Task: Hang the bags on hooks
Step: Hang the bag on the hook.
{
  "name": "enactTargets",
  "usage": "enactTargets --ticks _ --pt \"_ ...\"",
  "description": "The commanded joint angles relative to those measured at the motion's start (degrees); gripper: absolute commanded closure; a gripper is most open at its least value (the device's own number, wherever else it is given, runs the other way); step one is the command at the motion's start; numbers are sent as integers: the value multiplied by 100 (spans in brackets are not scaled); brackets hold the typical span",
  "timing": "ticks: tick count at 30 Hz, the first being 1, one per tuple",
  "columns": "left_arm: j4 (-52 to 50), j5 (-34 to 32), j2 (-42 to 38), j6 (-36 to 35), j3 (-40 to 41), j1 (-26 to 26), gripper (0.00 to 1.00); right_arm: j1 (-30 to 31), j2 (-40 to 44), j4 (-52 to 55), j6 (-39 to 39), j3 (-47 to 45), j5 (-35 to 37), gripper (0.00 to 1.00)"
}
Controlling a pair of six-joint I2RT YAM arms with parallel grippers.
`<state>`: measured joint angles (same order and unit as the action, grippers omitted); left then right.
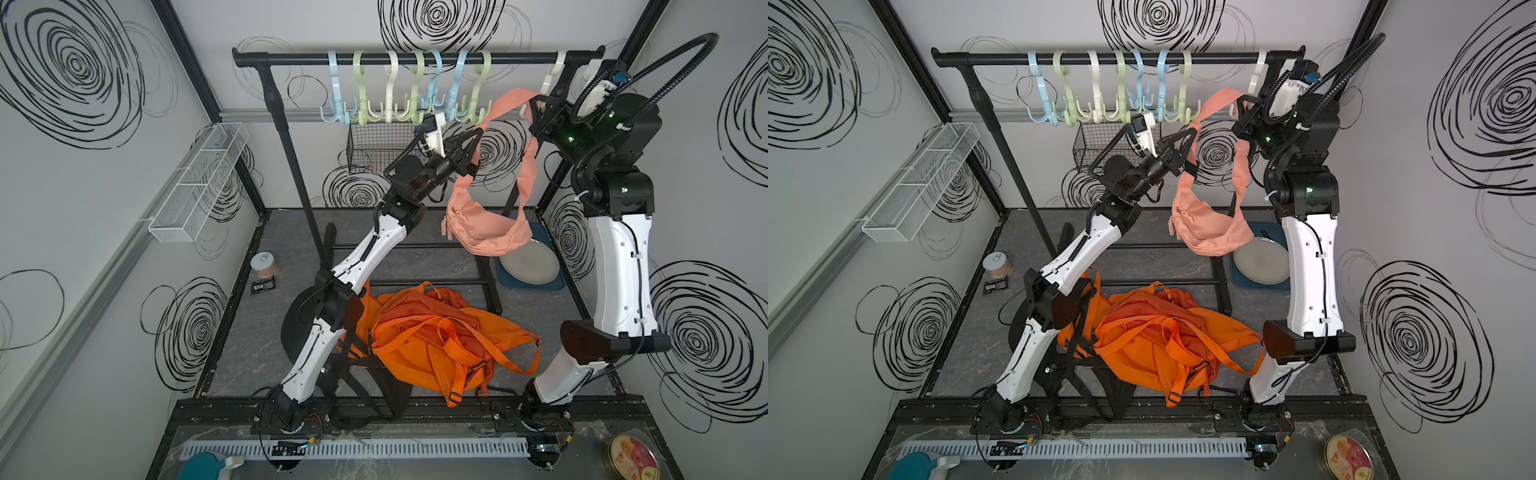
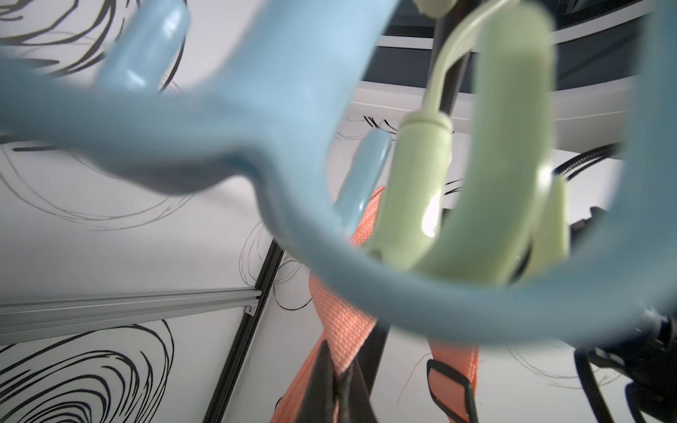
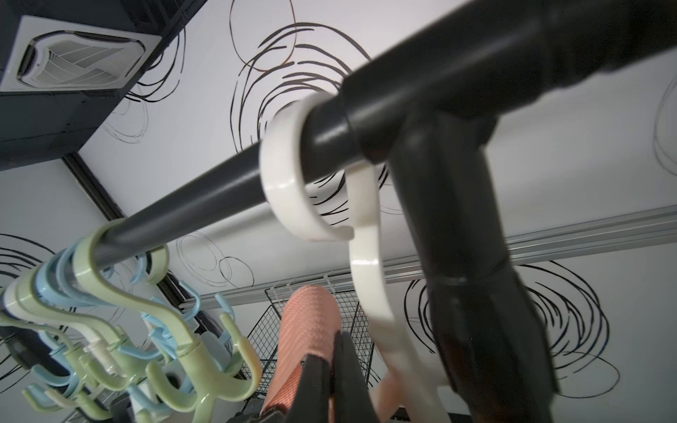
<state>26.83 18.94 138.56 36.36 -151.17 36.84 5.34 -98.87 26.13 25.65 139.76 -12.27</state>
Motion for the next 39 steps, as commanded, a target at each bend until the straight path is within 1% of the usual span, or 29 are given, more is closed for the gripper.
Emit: enactTargets --ticks 1,8,12,21,22,23,24,27,30,32,33,37,39 --pt "-150 -267 66 -149 30 -21 100 -104 114 -534 -240 247 773 100" --pt "-190 -222 307 -81 -14 21 100 -104 263 -407 -271 -73 840 100" --pt "-187 -116 377 -94 15 82 100 -95 512 -647 -238 -630 798 100" --pt "-37 222 426 -44 23 87 100 -95 456 -505 -166 -503 537 100" --pt "-15 262 426 -41 35 88 100 -89 456 -502 -159 -503 499 87" --pt "5 301 418 -41 44 90 100 -94 456 -495 -157 -511 474 76" --pt "3 320 404 -50 64 87 100 -97 465 -474 -165 -524 454 69" --pt "83 386 309 -59 205 78 87 -95 531 -450 -187 -601 454 58" --pt "167 479 227 -33 256 69 65 -95 650 -534 -192 -775 454 49" --pt "177 527 174 -35 279 86 49 -95 712 -534 -200 -825 476 43" --pt "150 563 140 -69 288 95 43 -86 751 -515 -208 -844 497 40" --pt "111 647 -75 -189 524 135 30 -86 884 -463 -279 -1002 559 30" --pt "79 714 -140 -208 604 141 29 -86 940 -442 -305 -1098 590 29"
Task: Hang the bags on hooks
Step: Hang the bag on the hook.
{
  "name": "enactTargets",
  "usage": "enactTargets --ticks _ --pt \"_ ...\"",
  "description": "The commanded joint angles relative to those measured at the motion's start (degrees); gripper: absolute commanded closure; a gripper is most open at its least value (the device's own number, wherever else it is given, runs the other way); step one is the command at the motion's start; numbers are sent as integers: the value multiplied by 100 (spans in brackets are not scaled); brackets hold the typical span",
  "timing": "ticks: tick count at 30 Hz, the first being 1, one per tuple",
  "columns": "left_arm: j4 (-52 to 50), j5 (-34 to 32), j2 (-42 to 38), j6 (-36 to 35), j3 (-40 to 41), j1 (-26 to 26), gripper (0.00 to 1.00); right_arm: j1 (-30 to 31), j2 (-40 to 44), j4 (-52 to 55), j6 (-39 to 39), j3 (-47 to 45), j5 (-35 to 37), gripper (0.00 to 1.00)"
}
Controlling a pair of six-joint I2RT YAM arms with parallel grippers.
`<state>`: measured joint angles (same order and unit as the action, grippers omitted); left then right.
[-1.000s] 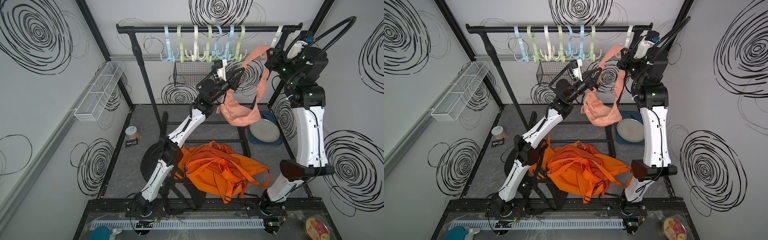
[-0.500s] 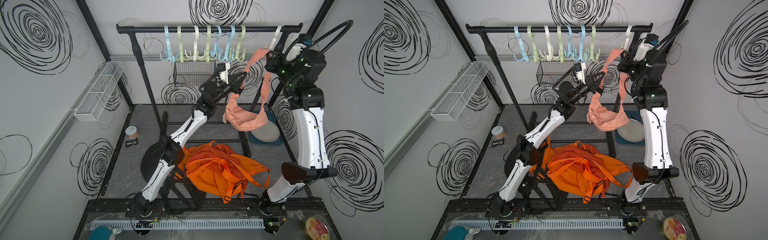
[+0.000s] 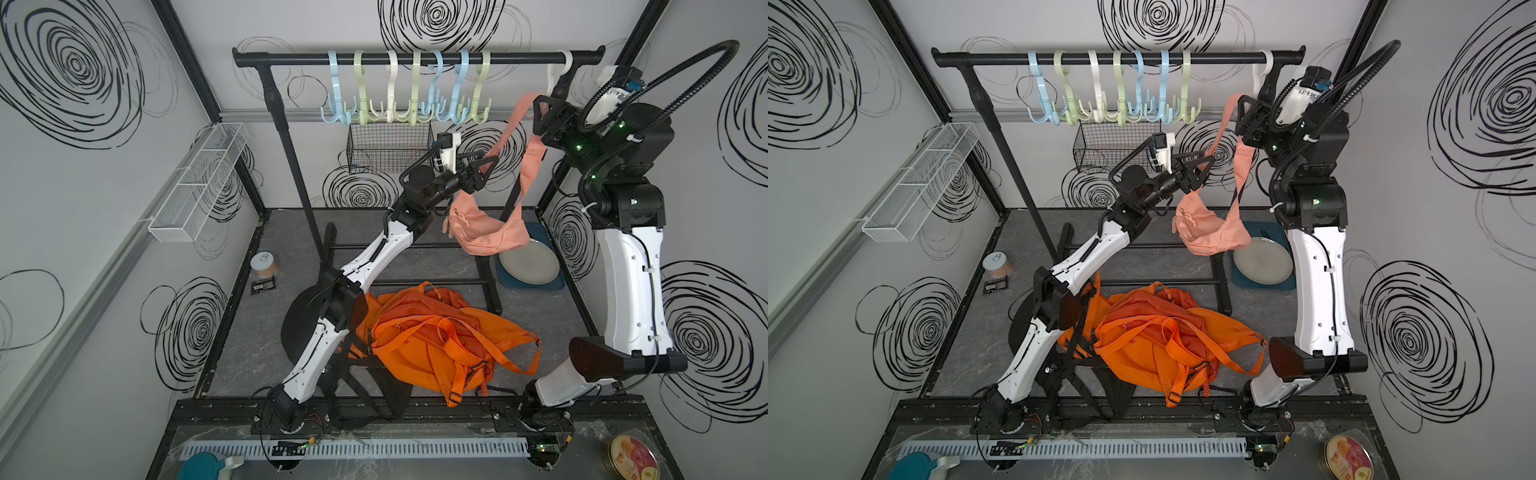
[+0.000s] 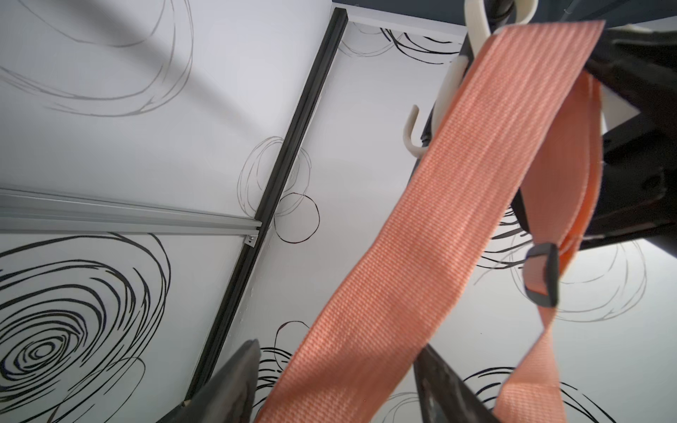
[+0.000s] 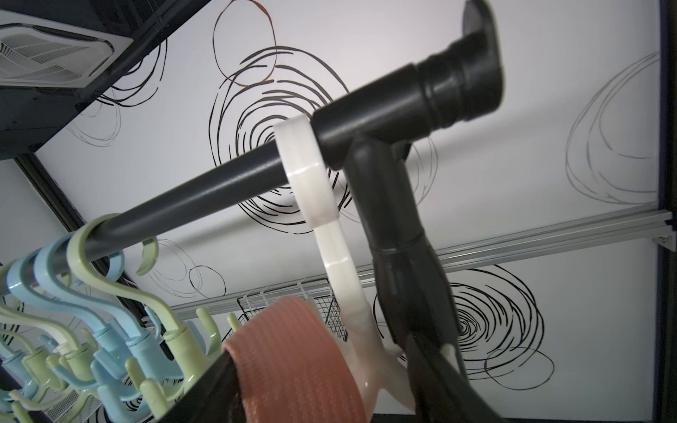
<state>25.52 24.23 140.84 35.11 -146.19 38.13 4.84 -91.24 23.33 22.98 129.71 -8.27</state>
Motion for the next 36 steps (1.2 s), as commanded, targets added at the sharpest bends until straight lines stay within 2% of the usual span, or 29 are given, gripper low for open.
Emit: enactTargets --ticks 1,6,11,22,28,31,36 --pt "170 196 -388 -90 133 19 28 -36 209 -162 -55 -152 204 28" --pt "95 296 -413 -53 220 28 27 -171 213 -79 -121 -296 239 26" --pt "53 410 -412 -11 250 54 24 -624 29 101 363 -52 -400 26" --pt "-63 581 -408 -66 297 151 21 -633 39 453 374 -123 -545 16" --pt "-46 701 -531 -70 362 175 16 -620 519 238 400 -808 -430 8" --pt "-32 687 -722 -184 585 179 13 -622 760 174 392 -1180 -396 0" --pt "-238 545 -975 -448 785 159 1 -672 1078 -7 312 -1676 -346 0"
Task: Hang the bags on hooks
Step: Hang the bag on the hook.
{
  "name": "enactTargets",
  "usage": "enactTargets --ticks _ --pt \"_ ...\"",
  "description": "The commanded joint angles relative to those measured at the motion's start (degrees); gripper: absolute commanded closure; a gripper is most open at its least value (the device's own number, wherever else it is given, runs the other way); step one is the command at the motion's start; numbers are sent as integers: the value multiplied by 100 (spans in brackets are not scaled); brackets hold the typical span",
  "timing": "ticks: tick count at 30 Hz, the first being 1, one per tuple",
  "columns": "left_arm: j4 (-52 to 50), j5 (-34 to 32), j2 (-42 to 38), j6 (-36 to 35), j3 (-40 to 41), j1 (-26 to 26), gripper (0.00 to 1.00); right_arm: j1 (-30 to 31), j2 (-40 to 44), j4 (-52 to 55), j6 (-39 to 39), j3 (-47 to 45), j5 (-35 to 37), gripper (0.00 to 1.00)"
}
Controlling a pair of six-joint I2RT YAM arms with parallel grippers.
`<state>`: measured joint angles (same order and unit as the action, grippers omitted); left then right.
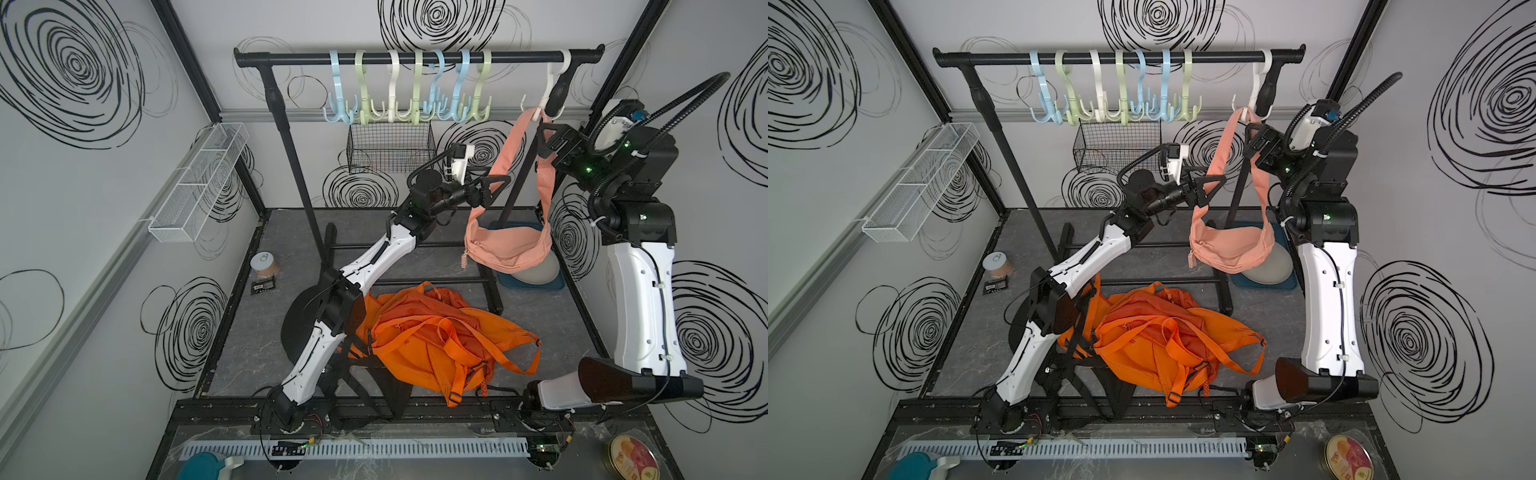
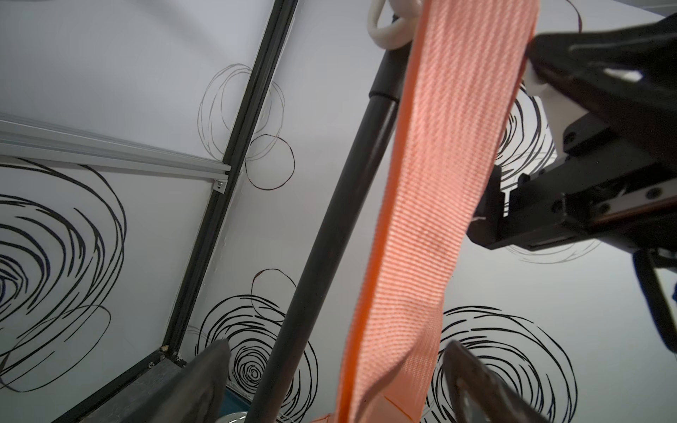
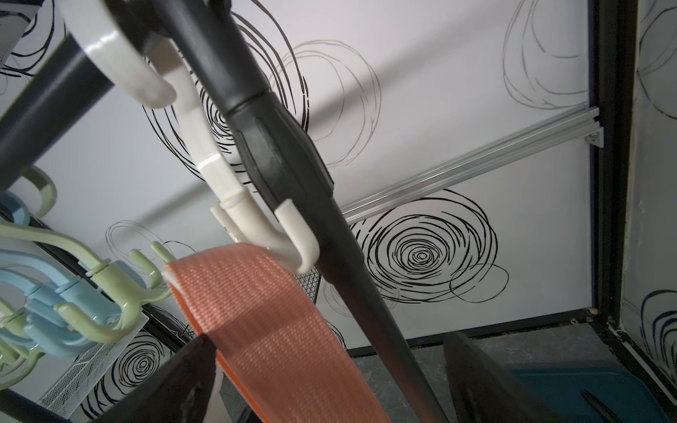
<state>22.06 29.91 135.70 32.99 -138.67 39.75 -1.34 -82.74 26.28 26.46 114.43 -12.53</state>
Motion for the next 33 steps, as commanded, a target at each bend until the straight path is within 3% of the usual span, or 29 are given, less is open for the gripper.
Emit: enactTargets --ticks 1,7,13,18,23,28,33 --pt "55 -48 -481 -241 42 -15 1 -74 263 -322 -35 -176 48 0" --pt "-62 -263 -892 -438 605 -64 1 -112 677 -531 -249 -440 -33 0" --pt "-315 -731 -1795 -1556 1805 -81 1 17 1216 -682 -342 -976 -364 0" --pt "112 -1485 -3116 -2631 3733 -19 1 1022 2380 -1225 -605 -2881 -39 2" --pt "339 -2134 -4092 -3325 5151 183 1 2324 3182 -675 -853 -4464 691 4" --pt "223 -2956 -4833 -3682 6177 427 1 3274 4079 -410 -416 -6226 1378 6" --pt "-196 -3303 -5458 -3507 6937 457 1 3762 4299 -268 483 -7543 1204 11"
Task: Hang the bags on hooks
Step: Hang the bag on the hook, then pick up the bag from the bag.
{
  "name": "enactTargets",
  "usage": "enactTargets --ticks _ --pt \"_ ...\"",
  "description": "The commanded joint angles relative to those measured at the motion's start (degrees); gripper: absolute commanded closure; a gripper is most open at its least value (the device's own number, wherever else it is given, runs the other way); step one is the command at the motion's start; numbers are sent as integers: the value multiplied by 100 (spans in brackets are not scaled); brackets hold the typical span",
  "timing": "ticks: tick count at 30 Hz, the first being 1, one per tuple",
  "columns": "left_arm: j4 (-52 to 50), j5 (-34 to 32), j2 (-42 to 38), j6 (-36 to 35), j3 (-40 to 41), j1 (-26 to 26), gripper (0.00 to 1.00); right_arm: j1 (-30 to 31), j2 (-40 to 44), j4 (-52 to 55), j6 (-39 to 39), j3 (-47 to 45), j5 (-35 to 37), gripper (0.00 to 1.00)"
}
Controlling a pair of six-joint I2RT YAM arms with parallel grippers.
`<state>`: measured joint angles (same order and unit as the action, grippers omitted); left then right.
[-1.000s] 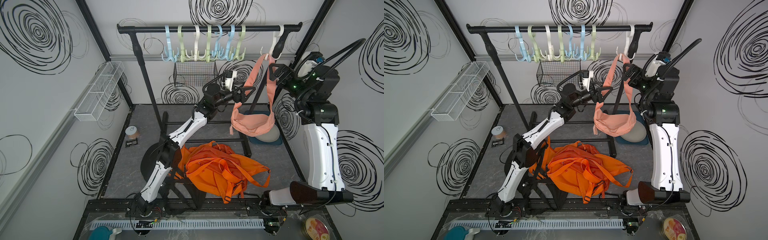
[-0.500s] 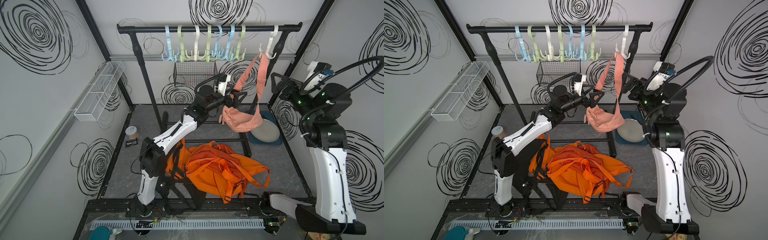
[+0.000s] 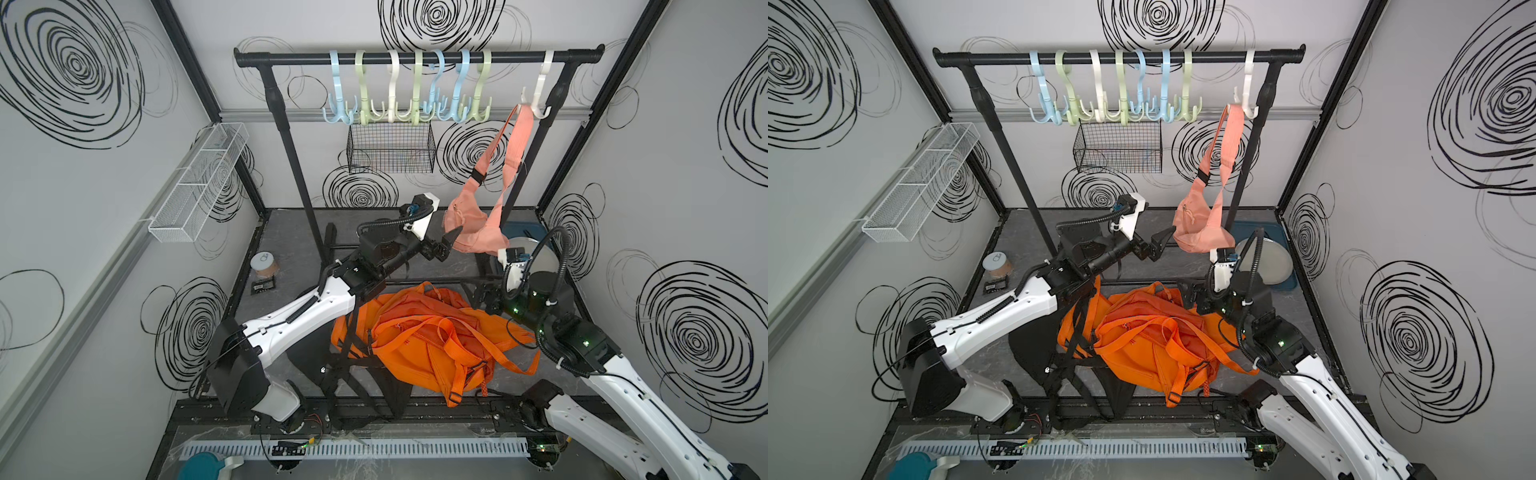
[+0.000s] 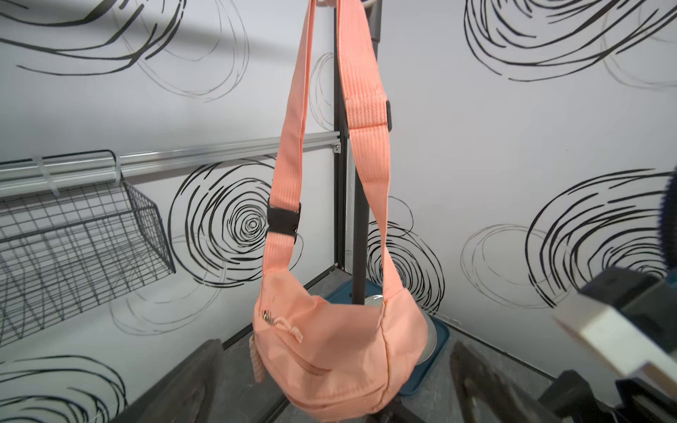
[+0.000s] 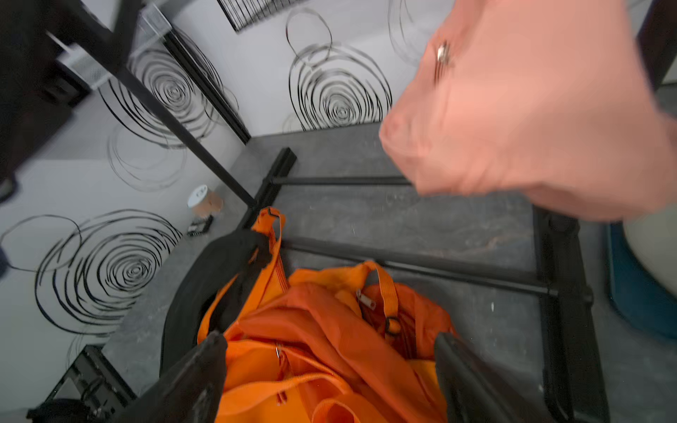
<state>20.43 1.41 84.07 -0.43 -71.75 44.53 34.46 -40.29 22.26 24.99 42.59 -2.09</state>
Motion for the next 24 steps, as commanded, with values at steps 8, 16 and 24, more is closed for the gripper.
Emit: enactTargets --ticks 8,16,24 --pt "-362 -1071 -1354 -249 1487 152 1 793 -80 105 1012 -1413 559 33" --pt "-406 -1614 -1420 -849 1774 565 1 799 -602 -178 852 -1678 640 58" --pt "-410 -1522 -1442 -880 1804 578 1 802 -709 -129 463 -1443 986 54"
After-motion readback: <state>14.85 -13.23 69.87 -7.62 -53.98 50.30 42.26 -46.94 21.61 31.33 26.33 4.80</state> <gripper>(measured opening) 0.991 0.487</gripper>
